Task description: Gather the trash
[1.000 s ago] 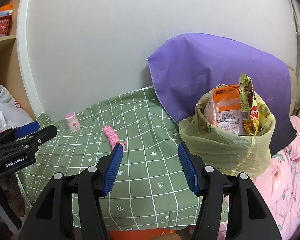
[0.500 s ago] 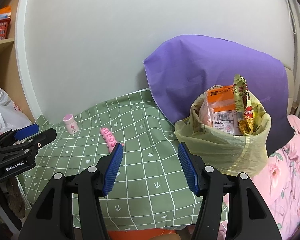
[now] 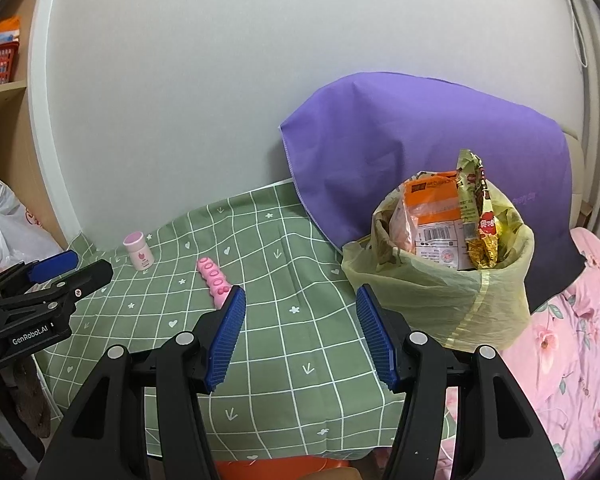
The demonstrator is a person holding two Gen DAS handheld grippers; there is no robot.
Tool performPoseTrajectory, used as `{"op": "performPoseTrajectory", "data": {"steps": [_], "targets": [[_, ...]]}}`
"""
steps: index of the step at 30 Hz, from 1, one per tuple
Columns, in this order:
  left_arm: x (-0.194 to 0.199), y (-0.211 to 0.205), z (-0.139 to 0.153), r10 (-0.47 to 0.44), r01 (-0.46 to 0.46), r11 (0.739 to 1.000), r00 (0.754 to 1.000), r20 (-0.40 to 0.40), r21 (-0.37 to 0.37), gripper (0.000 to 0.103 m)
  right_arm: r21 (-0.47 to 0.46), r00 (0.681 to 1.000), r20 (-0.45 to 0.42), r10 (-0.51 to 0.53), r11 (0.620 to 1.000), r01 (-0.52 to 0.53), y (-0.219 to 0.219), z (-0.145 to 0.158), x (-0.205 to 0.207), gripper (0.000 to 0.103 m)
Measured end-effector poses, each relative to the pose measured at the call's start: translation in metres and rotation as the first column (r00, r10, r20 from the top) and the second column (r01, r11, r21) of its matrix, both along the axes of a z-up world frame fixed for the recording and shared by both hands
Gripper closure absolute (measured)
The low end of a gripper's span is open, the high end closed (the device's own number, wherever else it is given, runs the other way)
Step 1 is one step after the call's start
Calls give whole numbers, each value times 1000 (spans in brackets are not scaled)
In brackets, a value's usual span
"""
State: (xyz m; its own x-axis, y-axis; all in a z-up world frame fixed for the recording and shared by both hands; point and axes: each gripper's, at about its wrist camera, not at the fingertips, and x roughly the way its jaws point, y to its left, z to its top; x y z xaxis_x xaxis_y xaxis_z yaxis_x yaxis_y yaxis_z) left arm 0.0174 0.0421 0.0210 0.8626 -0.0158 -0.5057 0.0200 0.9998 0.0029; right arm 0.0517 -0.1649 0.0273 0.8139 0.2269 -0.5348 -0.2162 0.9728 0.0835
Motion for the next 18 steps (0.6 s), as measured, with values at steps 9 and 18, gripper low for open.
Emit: {"op": "performPoseTrajectory", "data": {"steps": [9,18], "targets": [[1,-1,0,-7,7,1000,1000,-2,-4,32,4,1000,2,-8,1000,8,-2,0,-1,48],[0,-2,0,-9,9,1000,1000,4,0,32,8,1000,0,-10,1000,10,-4,-1,-1,48]]}}
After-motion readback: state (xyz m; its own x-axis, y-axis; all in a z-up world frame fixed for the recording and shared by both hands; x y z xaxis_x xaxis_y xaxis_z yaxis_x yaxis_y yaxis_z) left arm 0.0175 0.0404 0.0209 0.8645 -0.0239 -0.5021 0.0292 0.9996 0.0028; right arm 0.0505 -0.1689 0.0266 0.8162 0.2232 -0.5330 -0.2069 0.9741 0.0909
